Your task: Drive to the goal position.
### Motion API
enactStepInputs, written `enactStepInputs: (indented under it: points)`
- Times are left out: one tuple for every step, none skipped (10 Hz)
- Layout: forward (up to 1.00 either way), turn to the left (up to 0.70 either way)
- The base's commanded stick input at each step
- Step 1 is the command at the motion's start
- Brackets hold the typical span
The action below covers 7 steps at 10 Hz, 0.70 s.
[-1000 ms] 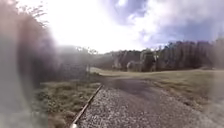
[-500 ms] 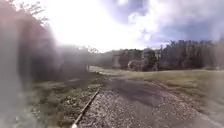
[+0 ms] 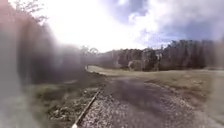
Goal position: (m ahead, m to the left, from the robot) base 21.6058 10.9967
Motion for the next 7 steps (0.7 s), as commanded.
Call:
enactStepInputs:
  points:
    - [0.7,-0.12]
    - [0.7,-0.12]
    - [0.7,-0.12]
    - [0.7,-0.12]
    - [0.7,-0.12]
    - [0.7,-0.12]
    - [0.7,-0.12]
